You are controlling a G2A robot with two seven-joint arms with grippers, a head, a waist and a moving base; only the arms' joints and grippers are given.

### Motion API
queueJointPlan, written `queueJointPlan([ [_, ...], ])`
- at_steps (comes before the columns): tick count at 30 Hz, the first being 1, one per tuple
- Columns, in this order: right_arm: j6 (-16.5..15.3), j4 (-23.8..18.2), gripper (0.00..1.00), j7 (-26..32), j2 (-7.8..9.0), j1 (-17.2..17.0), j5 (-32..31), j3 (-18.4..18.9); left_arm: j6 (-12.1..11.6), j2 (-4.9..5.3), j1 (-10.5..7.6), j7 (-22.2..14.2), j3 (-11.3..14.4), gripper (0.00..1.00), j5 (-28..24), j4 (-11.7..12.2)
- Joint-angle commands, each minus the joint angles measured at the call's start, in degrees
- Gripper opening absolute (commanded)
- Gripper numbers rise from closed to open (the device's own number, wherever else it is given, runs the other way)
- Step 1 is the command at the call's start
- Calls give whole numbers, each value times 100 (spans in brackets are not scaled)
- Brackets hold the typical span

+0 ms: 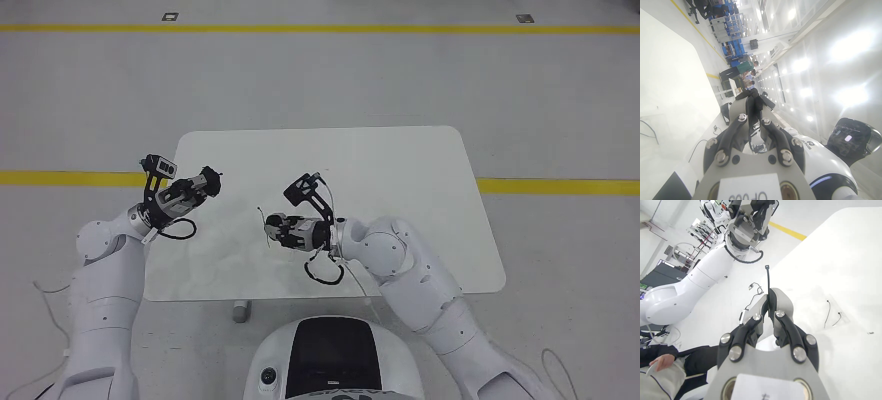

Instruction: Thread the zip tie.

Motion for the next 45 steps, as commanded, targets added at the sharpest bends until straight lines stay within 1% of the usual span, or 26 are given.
queueJointPlan([
  [1, 0, 0, 0, 0, 1, 0, 1, -1, 0, 0, 0, 0, 0, 0, 0, 0],
  [3, 0, 0, 0, 0, 1, 0, 1, -1, 0, 0, 0, 0, 0, 0, 0, 0],
  [5, 0, 58, 0, -164, 23, -54, -86, 47, 15, 0, 8, 43, 6, 0, 8, 4],
  [6, 0, 64, 0, -320, 51, -84, -185, 119, 84, 7, 37, 202, 40, 0, 87, 8],
  [7, 0, 4, 0, -499, 70, -136, -96, 163, 114, 24, 36, 273, 44, 0, 179, 57],
  [8, 0, -22, 0, -586, 94, -204, 197, 183, 225, 37, 22, 212, 65, 0, 174, 130],
  [9, 0, 11, 0, -639, 147, -218, 423, 289, 414, 56, -26, 37, 74, 0, 65, 254],
  [10, 0, 20, 0, -656, 197, -198, 407, 348, 507, 77, -66, 0, 87, 0, 66, 348],
  [13, 0, -147, 0, -686, 373, -115, 791, 293, 700, 169, -110, 0, 323, 0, 113, 396],
  [15, 0, -255, 0, -643, 502, -12, 970, 170, 797, 242, -88, 0, 525, 0, 41, 333],
  [16, 0, -309, 0, -669, 594, 74, 1013, 71, 800, 304, -67, 0, 635, 0, -17, 300],
  [18, 0, -382, 0, -869, 732, 198, 1058, -106, 864, 398, -25, 0, 861, 0, -197, 220],
  [21, 0, -388, 0, -1306, 969, 409, 1091, -515, 730, 572, 13, 0, 1156, 0, -510, 158],
  [22, 0, -402, 0, -1462, 1062, 507, 1180, -702, 608, 649, 0, 0, 1299, 0, -508, 149],
  [23, 0, -401, 0, -1597, 1133, 581, 1249, -826, 554, 701, -8, 0, 1421, 0, -590, 139],
  [25, 0, -402, 0, -1651, 1156, 606, 1267, -865, 588, 809, 0, 0, 1735, 0, -892, 14],
  [26, 0, -402, 0, -1651, 1156, 606, 1267, -865, 561, 905, 0, 0, 1905, 0, -1000, -53],
  [34, 0, -402, 0, -1651, 1156, 606, 1267, -865, 561, 905, 0, 0, 1905, 0, -1000, -53],
  [36, 0, -402, 0, -1651, 1156, 606, 1267, -865, 635, 907, 20, 95, 1926, 0, -978, -78],
  [37, 33, -385, 0, -1619, 1170, 624, 958, -868, 655, 922, 13, 65, 1928, 0, -880, -53],
  [38, 0, -464, 0, -1714, 1172, 593, 892, -891, 670, 939, -4, 0, 1933, 0, -797, -25],
  [39, 0, -503, 0, -1837, 1175, 535, 1049, -901, 726, 953, 0, 0, 1972, 0, -826, -50],
  [40, 0, -519, 0, -1878, 1199, 549, 999, -897, 789, 981, 18, 0, 2033, 0, -900, -110],
  [41, 0, -576, 0, -1909, 1224, 581, 842, -926, 753, 1014, 40, 0, 2070, 0, -942, -174],
  [43, 0, -621, 0, -2110, 1279, 571, 886, -1009, 568, 1112, 113, 0, 2156, 0, -951, -251],
  [45, 0, -635, 0, -2253, 1342, 653, 744, -1157, 541, 1188, 169, 0, 2258, 0, -1155, -301],
])
